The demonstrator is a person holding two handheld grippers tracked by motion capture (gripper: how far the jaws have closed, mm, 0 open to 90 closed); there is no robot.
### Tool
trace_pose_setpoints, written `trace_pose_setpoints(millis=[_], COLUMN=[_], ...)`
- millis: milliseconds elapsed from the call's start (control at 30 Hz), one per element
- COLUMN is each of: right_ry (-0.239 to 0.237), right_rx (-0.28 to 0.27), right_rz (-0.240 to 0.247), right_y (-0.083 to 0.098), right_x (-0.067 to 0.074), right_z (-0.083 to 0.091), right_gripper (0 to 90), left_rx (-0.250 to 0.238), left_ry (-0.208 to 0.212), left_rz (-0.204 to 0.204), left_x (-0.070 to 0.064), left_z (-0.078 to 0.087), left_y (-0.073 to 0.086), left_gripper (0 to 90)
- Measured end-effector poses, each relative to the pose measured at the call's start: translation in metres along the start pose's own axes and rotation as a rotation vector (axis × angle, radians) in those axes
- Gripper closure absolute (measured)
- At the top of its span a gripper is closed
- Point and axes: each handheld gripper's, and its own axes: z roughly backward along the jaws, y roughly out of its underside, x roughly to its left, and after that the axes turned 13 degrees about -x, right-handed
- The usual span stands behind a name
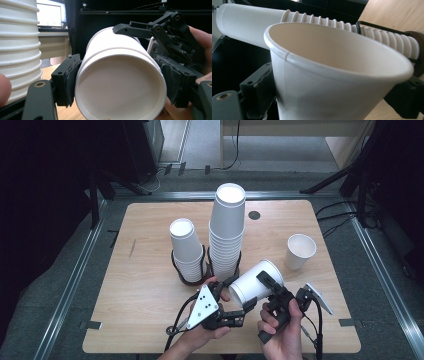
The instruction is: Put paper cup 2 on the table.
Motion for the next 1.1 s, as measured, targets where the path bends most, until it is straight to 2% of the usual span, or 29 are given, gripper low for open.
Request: trace_pose_setpoints(millis=[100, 300, 433, 500, 667, 733, 933, 1100], right_ry=[-0.009, -0.011, -0.018, -0.022, -0.034, -0.035, -0.014, -0.006], right_rx=[-0.003, -0.013, -0.043, -0.067, -0.106, -0.132, -0.175, -0.210], right_rz=[0.004, 0.046, 0.086, 0.137, 0.252, 0.332, 0.451, 0.620], right_y=[0.001, 0.001, 0.000, -0.002, -0.008, -0.010, -0.019, -0.022], right_x=[0.000, 0.001, 0.003, 0.006, 0.011, 0.012, 0.014, 0.016], right_z=[0.000, 0.000, 0.001, 0.002, 0.005, 0.005, 0.005, 0.004], right_gripper=[12.3, 14.2, 14.6, 14.6, 14.6, 14.6, 14.7, 14.6], left_rx=[0.009, 0.035, 0.059, 0.066, 0.074, 0.078, 0.083, 0.084], left_ry=[-0.004, -0.008, -0.001, -0.004, -0.012, -0.015, -0.032, -0.042], left_rz=[-0.005, 0.030, 0.057, 0.064, 0.076, 0.077, 0.076, 0.076], left_x=[0.000, 0.003, 0.006, 0.007, 0.011, 0.013, 0.018, 0.021], left_z=[0.000, 0.000, 0.000, 0.001, 0.003, 0.004, 0.009, 0.012], left_y=[0.000, -0.002, -0.005, -0.006, -0.007, -0.008, -0.009, -0.011], left_gripper=[23.5, 20.9, 10.7, 7.6, 6.4, 3.0, 3.0, 3.0])
